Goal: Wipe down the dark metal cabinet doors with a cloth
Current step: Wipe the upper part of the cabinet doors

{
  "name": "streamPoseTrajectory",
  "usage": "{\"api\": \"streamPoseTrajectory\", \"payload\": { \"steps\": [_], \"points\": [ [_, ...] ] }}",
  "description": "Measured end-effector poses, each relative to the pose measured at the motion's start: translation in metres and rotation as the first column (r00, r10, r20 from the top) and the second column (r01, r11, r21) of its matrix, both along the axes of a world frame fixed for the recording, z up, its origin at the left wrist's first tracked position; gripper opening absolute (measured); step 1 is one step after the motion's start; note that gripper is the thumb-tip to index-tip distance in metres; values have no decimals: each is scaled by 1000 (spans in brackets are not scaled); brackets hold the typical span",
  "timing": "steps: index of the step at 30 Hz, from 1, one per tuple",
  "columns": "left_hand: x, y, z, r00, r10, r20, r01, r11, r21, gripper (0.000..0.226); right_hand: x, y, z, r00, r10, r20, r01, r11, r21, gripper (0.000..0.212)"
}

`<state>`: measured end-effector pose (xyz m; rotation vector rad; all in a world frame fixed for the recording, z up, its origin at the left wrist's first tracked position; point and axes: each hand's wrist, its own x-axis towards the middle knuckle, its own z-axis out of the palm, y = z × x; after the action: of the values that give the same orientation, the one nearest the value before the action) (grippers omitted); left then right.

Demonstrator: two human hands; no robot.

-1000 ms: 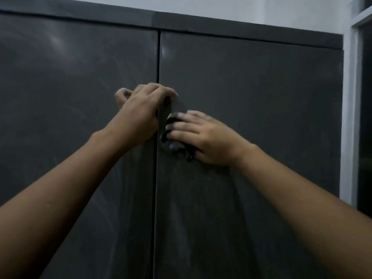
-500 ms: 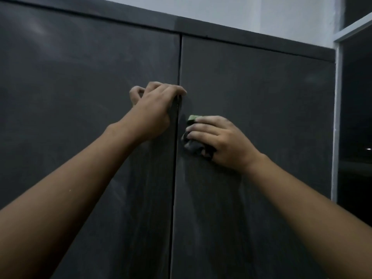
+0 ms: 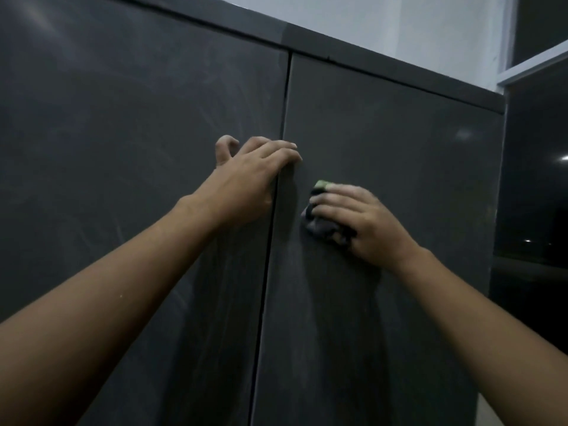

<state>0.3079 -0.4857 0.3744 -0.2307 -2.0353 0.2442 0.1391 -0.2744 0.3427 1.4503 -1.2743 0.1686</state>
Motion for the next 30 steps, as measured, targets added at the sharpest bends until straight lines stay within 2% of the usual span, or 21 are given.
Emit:
{"api": "streamPoseTrajectory", "payload": {
  "steps": [2,4,6,10,12,14,16,18,20,22,25,27,28,30],
  "points": [
    [-3,5,-4,999,22,28,-21,999,-50,62,-2,3,5,994,17,107,4,981,-196,32],
    [-8,8,-9,999,32,39,-29,997,-77,62,0,-2,-2,988,20,156,30,951,-309,35],
    [-13,10,-13,999,28,22,-26,996,-88,58,1,-2,-13,991,12,132,25,959,-281,32],
    [-18,15,-14,1000,23,-10,-24,996,-90,54,-11,28,-24,998,-34,57,39,996,-78,29],
    [-19,17,-14,1000,14,-6,-15,996,-92,53,-21,47,-19,996,-76,47,79,995,-56,31],
    [-20,20,-15,1000,0,7,1,996,-91,53,-30,57,-8,988,-88,128,110,978,-176,36],
    [-25,25,-15,1000,-15,1,15,996,-88,52,-28,53,4,957,-35,287,146,915,-376,42],
    [-33,34,-15,999,-26,-32,23,996,-91,50,-22,39,6,926,26,377,175,854,-490,43],
    [-41,47,-14,998,-31,-52,27,997,-73,50,-19,32,-4,942,-1,335,152,892,-426,40],
    [-48,60,-16,999,-23,-48,21,999,-46,51,-22,41,-17,973,-40,226,98,962,-255,36],
    [-58,75,-20,998,14,-54,-17,999,-45,51,-38,73,-24,992,-69,103,75,996,-55,29],
    [-64,80,-19,998,47,-49,-50,998,-47,52,-53,95,-19,991,-106,87,112,992,-66,30],
    [-67,83,-17,997,56,-45,-58,997,-43,53,-60,103,-15,985,-124,121,139,982,-126,34],
    [-72,89,-14,997,54,-48,-56,998,-35,52,-68,111,-6,954,-99,283,191,928,-320,43]
  ]
}}
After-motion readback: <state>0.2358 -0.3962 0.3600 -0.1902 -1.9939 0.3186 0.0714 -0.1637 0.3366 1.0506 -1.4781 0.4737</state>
